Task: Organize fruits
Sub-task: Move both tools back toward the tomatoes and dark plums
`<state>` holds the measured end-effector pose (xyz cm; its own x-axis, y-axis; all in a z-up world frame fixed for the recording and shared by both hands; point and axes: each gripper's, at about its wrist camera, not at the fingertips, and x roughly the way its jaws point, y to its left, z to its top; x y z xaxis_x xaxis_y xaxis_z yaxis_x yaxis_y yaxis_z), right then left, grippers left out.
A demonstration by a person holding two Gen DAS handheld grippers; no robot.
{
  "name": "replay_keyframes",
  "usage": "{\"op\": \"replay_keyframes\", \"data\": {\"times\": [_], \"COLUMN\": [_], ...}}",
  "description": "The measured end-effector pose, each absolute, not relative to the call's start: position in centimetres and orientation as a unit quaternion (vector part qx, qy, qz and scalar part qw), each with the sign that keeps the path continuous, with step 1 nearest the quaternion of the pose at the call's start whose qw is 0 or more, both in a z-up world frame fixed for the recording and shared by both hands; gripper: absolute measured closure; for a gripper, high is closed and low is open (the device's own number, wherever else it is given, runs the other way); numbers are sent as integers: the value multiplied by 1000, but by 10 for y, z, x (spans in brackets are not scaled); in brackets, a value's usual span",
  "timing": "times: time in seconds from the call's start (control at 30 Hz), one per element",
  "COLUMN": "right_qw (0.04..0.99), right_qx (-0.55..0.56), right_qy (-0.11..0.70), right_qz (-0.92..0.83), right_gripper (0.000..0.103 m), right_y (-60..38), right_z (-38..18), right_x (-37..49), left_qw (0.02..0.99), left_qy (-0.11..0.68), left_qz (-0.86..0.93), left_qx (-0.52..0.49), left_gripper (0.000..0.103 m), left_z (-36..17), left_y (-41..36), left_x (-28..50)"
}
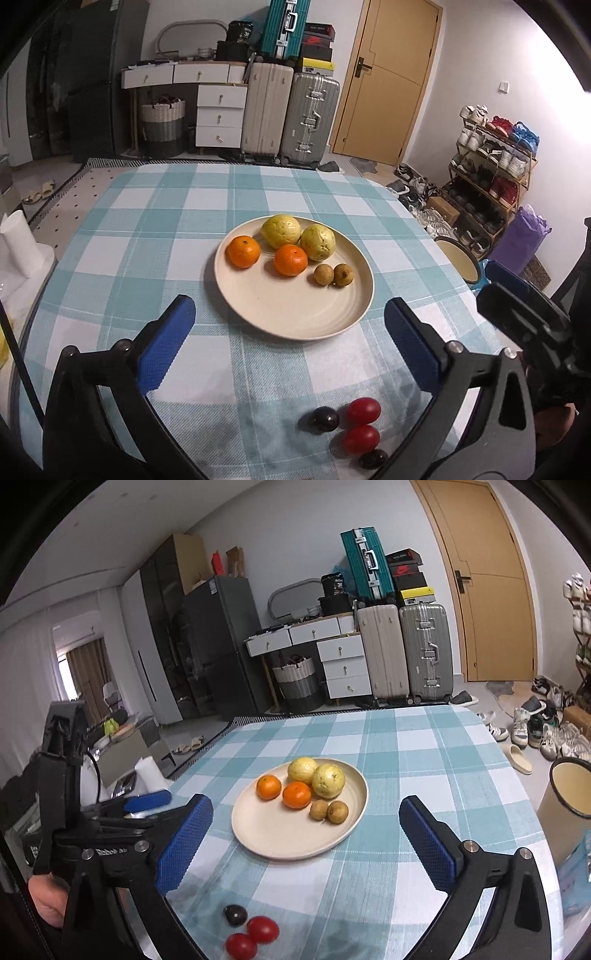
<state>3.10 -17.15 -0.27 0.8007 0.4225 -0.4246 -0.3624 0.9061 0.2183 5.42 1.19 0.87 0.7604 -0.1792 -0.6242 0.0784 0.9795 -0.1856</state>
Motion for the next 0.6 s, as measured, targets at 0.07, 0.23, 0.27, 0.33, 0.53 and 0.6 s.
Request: {"op": "replay_keyframes", "data": {"times": [0.07, 0.23, 0.27, 0.33, 0.53, 0.6], "right_qw": [946, 943, 941, 939, 933, 930], "right_qx": [59, 61, 61, 60, 55, 54], "right_qy": [242, 252, 258, 264, 281, 288], "right_qz": [209, 209, 211, 212, 220, 223], "right_gripper": [0, 0, 0, 0, 0, 0], "right_y": [-170, -170, -170, -170, -168, -168], "right_z": [-5, -12, -13, -16, -26, -31], "right_x": [27, 18, 17, 14, 6, 4], "left_qw": [935, 933, 932, 930, 919, 916], "left_qy": [340, 347, 350, 356, 378, 383], "left_qz": [-69, -61, -62, -62, -77, -84], "left_qx": [-75, -77, -76, -73, -80, -86], "left_gripper": [1, 1, 1, 1, 1, 1], "left_z": [8, 2, 0, -5, -22, -27], "left_y": [14, 19, 19, 19, 23, 26], "left_x": [51, 37, 34, 29, 18, 14]}}
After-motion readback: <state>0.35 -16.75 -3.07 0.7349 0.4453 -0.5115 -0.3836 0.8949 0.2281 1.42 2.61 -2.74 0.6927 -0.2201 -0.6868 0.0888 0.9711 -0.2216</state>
